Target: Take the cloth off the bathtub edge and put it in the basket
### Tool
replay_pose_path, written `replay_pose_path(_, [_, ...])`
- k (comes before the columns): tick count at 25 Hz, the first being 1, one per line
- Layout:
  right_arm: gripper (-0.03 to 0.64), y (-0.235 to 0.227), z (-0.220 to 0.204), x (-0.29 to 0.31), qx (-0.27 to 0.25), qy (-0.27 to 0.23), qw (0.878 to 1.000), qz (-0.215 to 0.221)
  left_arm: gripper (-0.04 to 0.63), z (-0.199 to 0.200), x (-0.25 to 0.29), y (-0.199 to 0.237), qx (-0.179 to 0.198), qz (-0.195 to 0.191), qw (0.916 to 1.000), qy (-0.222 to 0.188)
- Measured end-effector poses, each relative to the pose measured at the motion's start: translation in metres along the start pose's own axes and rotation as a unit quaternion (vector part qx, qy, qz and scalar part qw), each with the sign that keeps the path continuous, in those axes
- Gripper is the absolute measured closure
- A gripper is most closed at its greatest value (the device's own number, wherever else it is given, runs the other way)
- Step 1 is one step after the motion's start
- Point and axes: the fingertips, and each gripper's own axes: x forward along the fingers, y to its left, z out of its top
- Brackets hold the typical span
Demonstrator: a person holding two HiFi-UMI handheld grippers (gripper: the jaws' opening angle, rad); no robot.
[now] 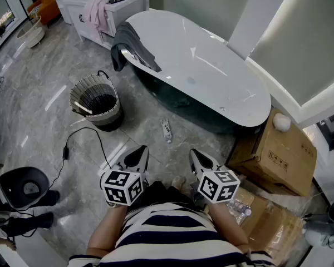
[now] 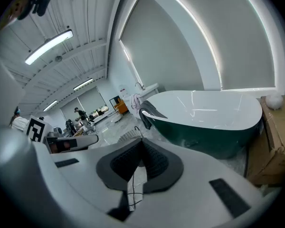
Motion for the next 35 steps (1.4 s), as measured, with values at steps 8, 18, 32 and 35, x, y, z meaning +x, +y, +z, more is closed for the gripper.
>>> replay_pose_path(8, [0.591,0.006,0.005,0.011,-0.004,0.001,1.000,-0.001,0.577,0.006,0.002,0.007,0.002,-0.005,1.0000,0.002])
replay_pose_path(18, [0.591,0.022,0.002,0.035,0.011,0.009,1.000,-0.005,0.577,0.007,-0.003,0.030,-0.004,-0.017,0.9998,0.008])
replay_pose_path(32, [0.591,0.021,0.012,0.083,0.011,0.020,1.000,-0.017,0.577,0.016,0.012,0.080,-0.032,0.002,0.9995,0.003])
replay_pose_path(35, [0.591,0.016,0.028,0.105,0.009,0.019,1.000,-0.008,0.577,0.028,0.029,0.091,-0.032,0.009,0.9994,-0.004])
